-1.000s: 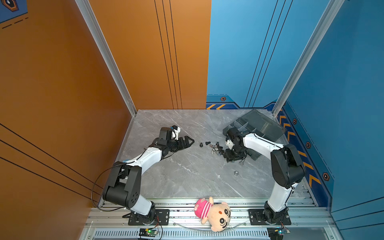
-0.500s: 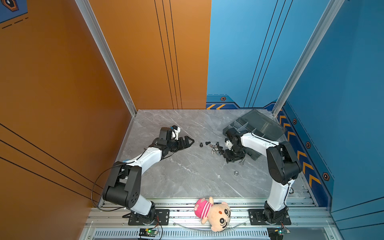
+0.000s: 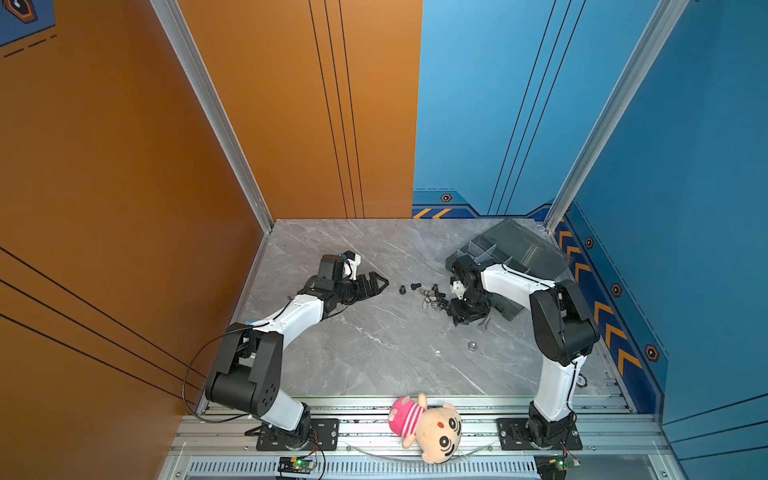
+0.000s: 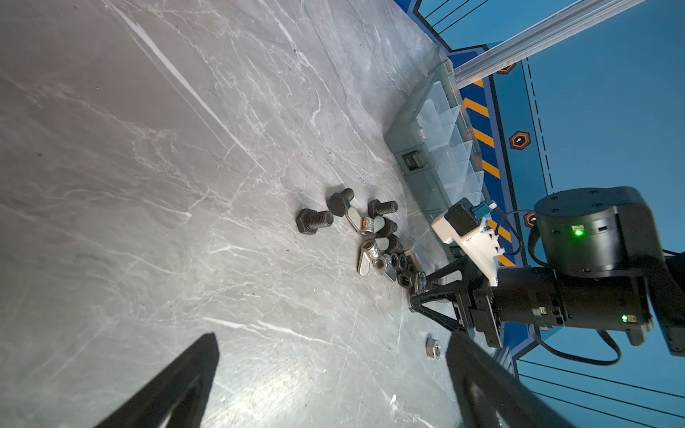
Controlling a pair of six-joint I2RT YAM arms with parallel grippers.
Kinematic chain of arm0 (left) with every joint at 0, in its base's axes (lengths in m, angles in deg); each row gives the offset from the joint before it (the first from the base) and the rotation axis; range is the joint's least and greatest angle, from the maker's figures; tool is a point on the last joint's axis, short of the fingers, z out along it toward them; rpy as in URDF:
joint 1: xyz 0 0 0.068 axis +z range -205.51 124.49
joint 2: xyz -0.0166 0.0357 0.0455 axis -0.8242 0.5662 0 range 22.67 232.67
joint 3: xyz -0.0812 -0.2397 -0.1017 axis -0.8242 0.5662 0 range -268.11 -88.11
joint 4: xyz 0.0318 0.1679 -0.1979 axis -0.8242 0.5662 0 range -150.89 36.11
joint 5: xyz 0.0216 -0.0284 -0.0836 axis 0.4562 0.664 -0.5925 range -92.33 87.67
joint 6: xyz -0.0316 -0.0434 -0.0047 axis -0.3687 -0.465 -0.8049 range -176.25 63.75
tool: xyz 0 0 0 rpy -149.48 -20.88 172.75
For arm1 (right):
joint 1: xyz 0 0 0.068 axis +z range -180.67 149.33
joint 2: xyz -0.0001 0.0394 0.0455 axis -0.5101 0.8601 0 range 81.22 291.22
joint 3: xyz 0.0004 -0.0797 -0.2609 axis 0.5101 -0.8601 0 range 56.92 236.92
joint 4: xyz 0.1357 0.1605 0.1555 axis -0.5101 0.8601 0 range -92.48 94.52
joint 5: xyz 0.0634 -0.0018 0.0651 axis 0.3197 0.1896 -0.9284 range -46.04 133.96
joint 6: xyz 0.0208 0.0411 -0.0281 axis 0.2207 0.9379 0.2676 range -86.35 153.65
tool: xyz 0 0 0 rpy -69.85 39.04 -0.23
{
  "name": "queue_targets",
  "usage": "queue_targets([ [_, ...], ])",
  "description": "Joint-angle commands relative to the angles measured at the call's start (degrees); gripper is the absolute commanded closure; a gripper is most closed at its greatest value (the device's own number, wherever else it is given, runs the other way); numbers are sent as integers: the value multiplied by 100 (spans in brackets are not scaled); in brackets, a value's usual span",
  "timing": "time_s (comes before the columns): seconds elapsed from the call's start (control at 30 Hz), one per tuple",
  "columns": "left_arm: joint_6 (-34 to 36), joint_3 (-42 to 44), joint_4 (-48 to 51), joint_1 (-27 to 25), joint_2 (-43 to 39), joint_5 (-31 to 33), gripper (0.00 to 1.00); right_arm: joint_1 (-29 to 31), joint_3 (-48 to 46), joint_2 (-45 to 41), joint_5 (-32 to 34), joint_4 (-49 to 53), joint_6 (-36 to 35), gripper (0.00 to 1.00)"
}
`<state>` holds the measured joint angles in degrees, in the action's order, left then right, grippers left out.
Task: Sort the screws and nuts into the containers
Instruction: 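Lower the right gripper onto a silver wing nut at the pile edge and close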
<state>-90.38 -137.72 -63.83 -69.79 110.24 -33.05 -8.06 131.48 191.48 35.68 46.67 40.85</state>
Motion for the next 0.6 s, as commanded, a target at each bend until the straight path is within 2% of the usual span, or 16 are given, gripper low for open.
queue_targets([
  [0.0,60,-43,123,-7,-21,-55,2,72,-38,35,-188,224,-80,46],
  [0.57,68,-25,74,0,32,-81,2,257,26,183,-218,19,150,55],
])
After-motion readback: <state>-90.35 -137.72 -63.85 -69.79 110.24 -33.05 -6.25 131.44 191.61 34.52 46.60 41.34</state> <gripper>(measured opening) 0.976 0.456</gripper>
